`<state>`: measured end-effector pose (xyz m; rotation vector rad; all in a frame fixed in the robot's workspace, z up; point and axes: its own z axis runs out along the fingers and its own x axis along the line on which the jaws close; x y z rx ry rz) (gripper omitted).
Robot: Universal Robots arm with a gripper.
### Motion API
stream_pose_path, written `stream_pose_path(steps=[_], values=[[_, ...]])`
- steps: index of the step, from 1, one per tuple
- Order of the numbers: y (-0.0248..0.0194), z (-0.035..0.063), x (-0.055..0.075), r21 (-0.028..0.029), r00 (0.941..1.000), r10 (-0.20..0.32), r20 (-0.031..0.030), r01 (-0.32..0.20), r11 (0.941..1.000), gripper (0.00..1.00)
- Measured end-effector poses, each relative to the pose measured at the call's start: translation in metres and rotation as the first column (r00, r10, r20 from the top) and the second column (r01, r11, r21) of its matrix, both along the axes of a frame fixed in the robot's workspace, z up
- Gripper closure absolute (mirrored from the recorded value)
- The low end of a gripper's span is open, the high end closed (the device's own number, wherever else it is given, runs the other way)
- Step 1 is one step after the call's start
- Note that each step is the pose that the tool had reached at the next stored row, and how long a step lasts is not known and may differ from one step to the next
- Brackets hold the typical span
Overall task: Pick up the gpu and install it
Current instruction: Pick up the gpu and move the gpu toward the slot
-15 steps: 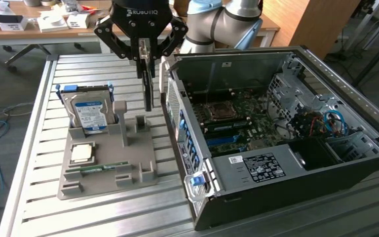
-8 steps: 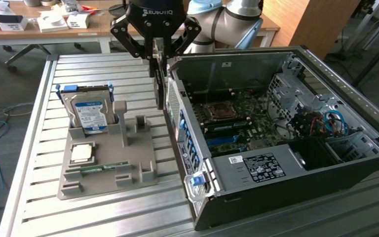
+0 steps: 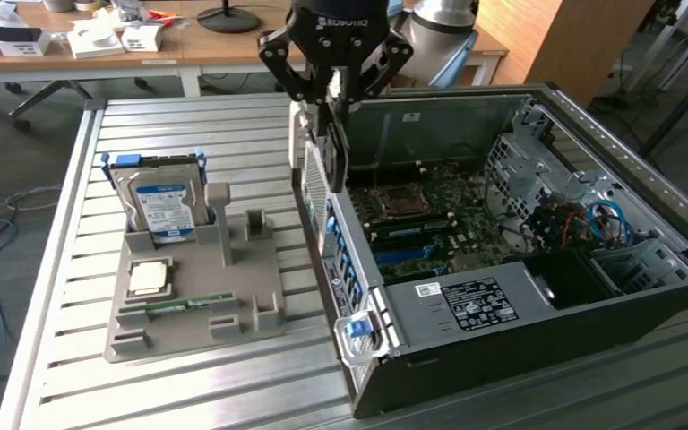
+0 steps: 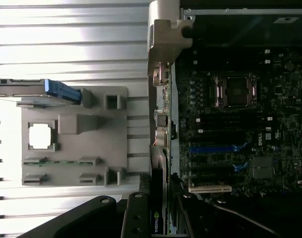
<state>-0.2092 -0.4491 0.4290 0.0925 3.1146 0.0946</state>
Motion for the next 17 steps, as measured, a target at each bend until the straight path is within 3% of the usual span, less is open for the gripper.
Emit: stream_pose_path(steps=[2,17], values=[[0.0000,-0.0003,0.025,0.0000,1.0000,0.000,0.0000,0.000,1.0000,0.74],[0.0000,-0.0009,0.092,0.0001,1.0000,0.000,-0.0001,0.000,1.0000,0.74]])
